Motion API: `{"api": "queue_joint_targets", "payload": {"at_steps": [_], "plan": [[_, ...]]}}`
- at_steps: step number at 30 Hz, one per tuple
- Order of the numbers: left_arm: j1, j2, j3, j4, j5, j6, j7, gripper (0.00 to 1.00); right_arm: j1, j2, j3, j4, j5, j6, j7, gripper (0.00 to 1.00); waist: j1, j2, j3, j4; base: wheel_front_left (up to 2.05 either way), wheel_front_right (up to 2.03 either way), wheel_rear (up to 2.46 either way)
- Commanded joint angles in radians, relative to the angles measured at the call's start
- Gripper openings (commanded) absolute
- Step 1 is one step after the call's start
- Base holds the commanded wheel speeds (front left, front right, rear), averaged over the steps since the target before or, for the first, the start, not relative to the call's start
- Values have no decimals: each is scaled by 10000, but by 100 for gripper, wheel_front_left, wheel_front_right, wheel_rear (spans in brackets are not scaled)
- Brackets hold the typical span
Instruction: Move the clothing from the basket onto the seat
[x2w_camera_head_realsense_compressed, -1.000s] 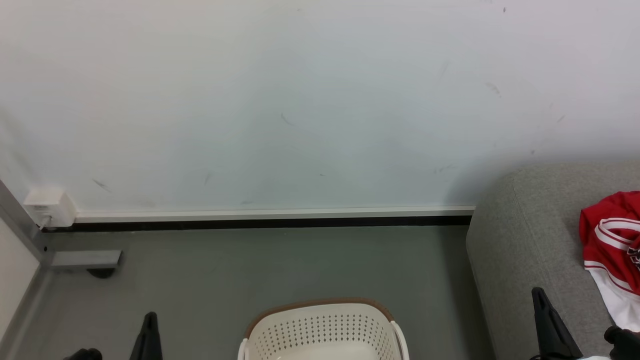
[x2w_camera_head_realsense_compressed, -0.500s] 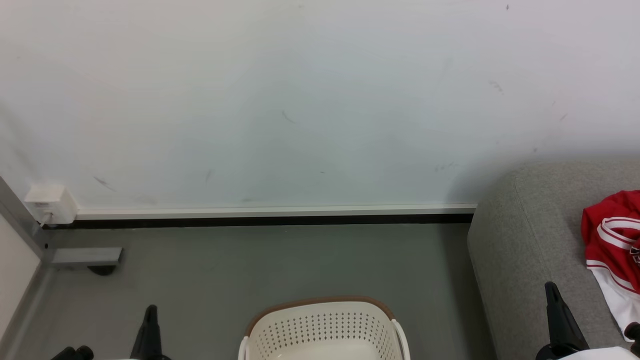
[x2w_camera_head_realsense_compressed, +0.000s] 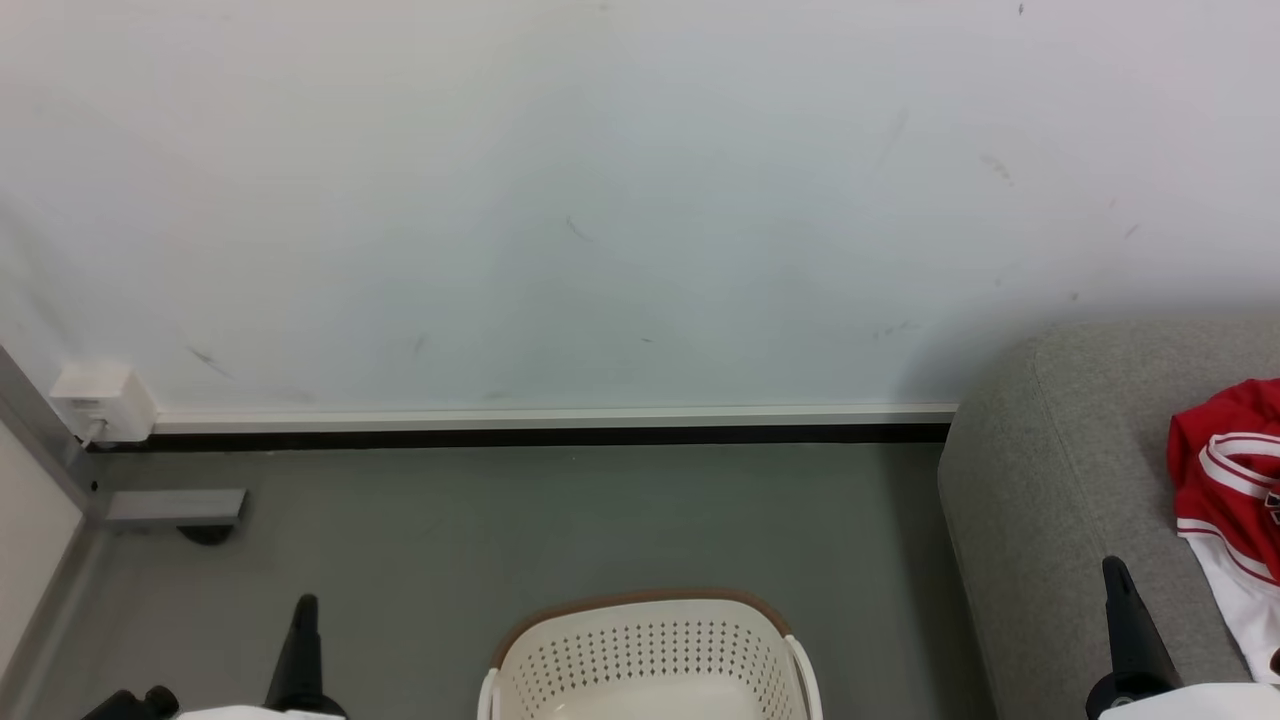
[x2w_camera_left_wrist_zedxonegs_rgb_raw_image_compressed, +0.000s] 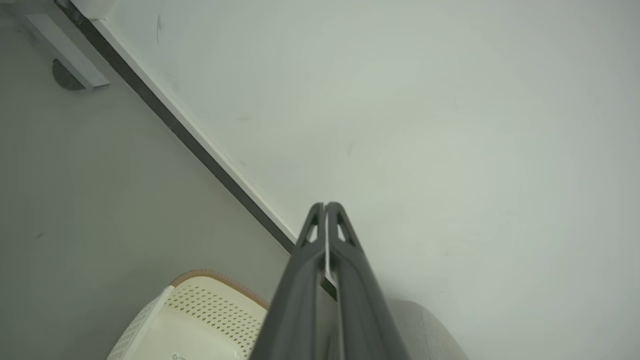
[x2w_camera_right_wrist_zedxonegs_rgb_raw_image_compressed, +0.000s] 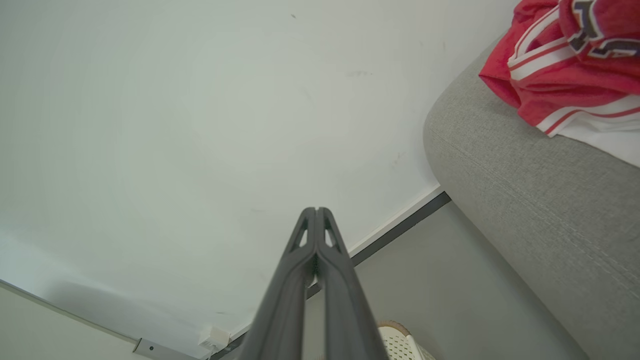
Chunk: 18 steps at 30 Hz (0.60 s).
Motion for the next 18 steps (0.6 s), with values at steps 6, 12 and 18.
{"api": "queue_joint_targets", "payload": {"at_steps": [6,12,18], "plan": [[-286,97,48,-188,-885,-102,244,0,-300,8,-211,-81,814,-8,219,0,-1,0,31,16,0,0,0],[-336,103,56,-226,-1534,-149,413,0,-358,58,-332,-74,1398,-9,391,0,-1,0,60,30,0,0,0],[-373,108,68,-265,-2150,-197,590,0,-387,105,-457,-66,1947,-10,555,0,-1,0,90,45,0,0,0]]}}
